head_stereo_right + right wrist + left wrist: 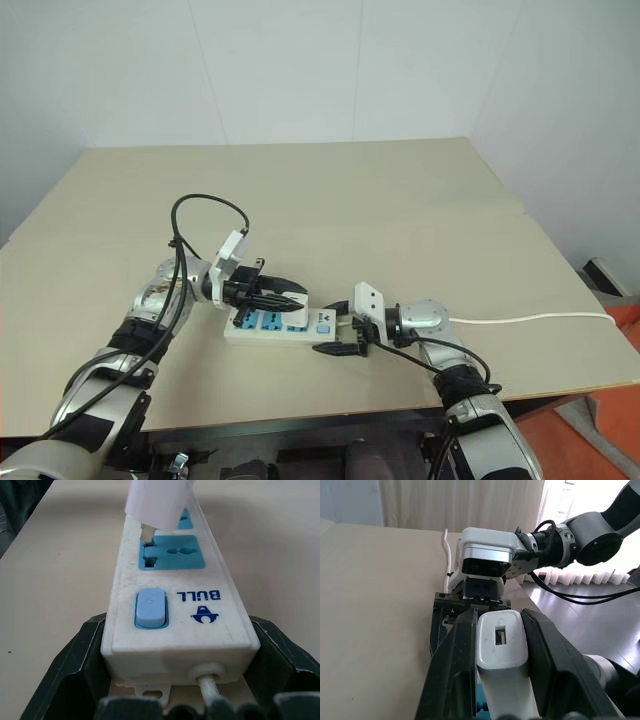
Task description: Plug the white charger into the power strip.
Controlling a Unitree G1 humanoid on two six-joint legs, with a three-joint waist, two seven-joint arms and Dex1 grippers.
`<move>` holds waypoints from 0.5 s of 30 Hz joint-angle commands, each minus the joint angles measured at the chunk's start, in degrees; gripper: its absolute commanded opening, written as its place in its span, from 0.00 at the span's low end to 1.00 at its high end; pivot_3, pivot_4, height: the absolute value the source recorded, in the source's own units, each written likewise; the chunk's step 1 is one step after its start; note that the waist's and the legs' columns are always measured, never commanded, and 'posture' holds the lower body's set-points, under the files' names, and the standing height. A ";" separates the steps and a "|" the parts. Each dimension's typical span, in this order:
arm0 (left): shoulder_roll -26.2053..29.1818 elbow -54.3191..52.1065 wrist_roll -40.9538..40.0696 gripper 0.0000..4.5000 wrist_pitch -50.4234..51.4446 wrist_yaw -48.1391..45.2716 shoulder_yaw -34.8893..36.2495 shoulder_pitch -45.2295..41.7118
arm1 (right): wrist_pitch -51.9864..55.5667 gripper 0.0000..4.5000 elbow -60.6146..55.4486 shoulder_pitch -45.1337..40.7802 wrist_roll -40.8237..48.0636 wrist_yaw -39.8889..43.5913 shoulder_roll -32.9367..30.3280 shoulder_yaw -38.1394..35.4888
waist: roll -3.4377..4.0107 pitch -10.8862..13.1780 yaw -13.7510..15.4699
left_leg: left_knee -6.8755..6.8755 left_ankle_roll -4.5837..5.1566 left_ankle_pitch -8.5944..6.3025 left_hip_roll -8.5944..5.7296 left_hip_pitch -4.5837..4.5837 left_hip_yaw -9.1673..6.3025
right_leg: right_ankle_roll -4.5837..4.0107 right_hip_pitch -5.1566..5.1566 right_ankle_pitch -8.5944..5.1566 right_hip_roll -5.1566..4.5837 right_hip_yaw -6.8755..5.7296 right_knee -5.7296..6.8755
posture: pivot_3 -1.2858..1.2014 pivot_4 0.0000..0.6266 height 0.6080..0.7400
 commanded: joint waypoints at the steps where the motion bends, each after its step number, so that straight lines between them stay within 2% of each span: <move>1: -0.26 0.11 1.25 0.23 -2.35 -0.43 1.06 0.73 | 1.26 0.76 -0.26 2.33 -1.88 0.27 0.37 2.83 | 0.00 0.00 0.00 | 0.00 0.00 0.00 0.00 0.00 0.00 | 0.00 0.00 0.00 0.00 0.00 0.00 | 0.52 0.24 1.00; 11: -1.02 3.44 3.34 0.23 -4.92 -0.43 1.21 1.39 | 1.03 0.76 -1.06 2.73 -2.27 -0.98 0.51 3.07 | -0.01 -0.09 0.06 | -0.01 0.00 0.00 0.00 0.07 -0.01 | 0.01 0.09 -0.01 0.00 -0.01 -0.02 | 0.52 0.24 1.00; 15: -2.19 4.52 3.98 0.23 -5.41 -0.43 1.37 1.64 | 0.67 0.76 -0.97 2.76 -2.51 -1.21 0.62 3.32 | -0.01 -0.09 0.07 | -0.07 0.00 0.00 0.00 0.44 -0.02 | 0.02 0.50 -0.03 0.00 -0.03 -0.14 | 0.52 0.24 1.00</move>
